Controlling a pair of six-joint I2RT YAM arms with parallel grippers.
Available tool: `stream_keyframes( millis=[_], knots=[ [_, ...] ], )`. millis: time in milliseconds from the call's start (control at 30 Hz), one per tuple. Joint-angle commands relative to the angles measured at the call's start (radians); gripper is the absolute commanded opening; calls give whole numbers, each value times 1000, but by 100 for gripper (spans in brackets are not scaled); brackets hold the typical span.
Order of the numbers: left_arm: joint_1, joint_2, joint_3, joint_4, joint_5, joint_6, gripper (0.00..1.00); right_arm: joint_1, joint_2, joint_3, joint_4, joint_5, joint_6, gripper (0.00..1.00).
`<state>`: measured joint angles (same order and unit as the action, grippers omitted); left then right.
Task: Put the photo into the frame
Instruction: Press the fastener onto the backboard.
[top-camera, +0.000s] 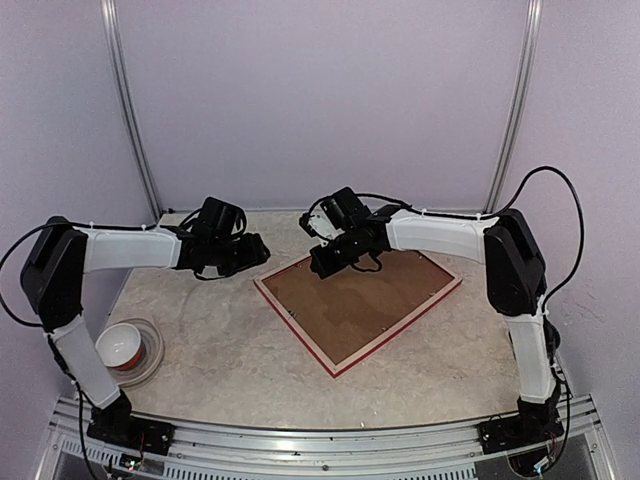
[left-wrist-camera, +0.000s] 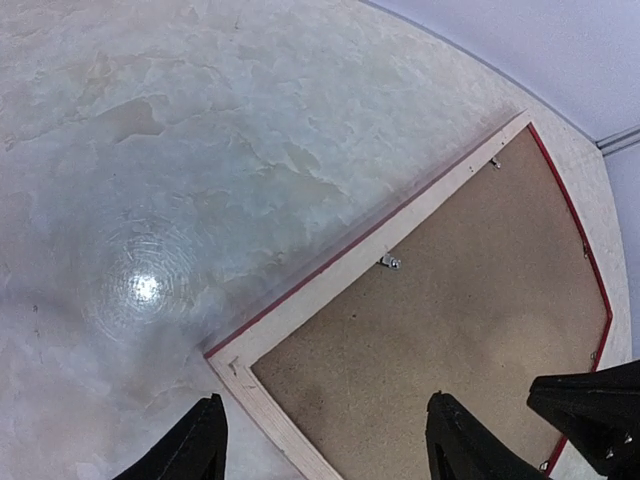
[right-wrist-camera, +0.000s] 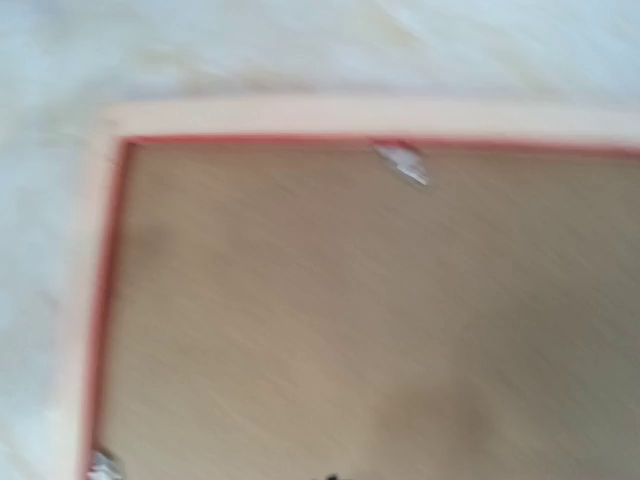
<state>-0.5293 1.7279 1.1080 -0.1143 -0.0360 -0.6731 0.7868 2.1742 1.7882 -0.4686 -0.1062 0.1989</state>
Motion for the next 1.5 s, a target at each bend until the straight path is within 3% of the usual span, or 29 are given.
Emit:
stream_keyframes(
  millis=[0,500,1067,1467],
  knots=[
    [9,56,40,69,43,-10,67,26,88,112,0,-126,-26,0],
    [2,144,13,153,103,-26,67,77,174,75,1,-263,-35,0],
    [-13,205,21,157,121,-29,66,81,256,78,-24,-286,-60,0],
    [-30,254,22,168,119,-34,67,81,245,55,-106,-436,-132,0]
  ],
)
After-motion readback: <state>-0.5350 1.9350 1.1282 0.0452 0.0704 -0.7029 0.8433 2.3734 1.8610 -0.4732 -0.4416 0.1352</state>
